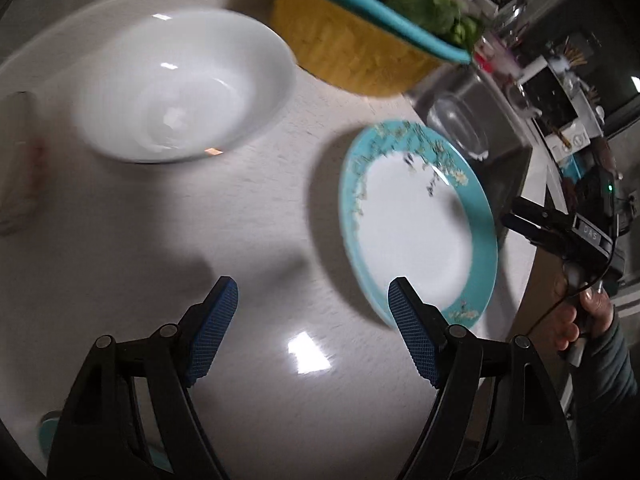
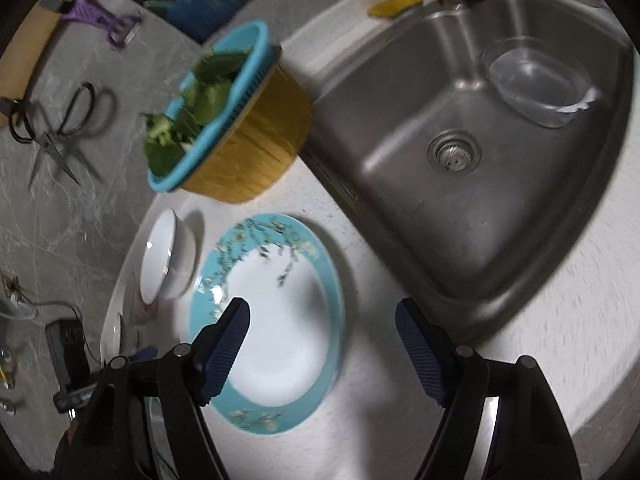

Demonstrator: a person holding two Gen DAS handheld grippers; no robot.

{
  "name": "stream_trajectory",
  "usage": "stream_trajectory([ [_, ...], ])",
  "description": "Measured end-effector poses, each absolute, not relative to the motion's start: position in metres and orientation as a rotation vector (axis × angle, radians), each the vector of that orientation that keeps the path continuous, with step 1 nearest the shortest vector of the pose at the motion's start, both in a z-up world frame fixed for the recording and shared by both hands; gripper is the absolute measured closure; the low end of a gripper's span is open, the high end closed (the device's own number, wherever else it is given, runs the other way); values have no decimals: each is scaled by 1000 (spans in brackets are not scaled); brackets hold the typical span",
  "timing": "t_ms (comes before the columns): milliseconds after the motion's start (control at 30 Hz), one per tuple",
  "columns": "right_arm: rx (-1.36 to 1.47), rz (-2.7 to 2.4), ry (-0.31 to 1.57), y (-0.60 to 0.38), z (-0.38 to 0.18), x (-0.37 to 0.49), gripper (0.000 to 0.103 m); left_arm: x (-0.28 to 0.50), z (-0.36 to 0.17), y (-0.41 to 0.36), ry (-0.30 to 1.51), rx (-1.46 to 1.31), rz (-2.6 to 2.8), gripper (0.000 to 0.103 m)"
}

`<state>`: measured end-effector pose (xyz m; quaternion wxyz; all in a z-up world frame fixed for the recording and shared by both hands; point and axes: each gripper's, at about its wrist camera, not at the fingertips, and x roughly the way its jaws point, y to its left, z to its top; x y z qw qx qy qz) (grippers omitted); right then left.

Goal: Organize plates and bowls

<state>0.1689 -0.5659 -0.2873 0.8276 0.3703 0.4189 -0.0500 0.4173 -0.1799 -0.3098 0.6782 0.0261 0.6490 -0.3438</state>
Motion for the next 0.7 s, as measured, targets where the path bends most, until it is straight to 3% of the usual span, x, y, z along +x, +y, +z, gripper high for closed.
stream_trajectory([
  [200, 801, 23, 962, -567, -310, 183, 47, 416, -339, -201, 1518, 59, -739, 26],
  [467, 800, 79, 1012, -572, -325, 198, 65, 422, -346, -221, 1492, 135, -718, 29],
  [600, 762, 85, 1036, -566, -327, 204, 81, 421, -349, -238, 1477, 167, -728, 52],
  [700, 757, 84, 1040, -563, -328, 205, 87, 423, -350, -244, 1475, 173, -743, 73],
])
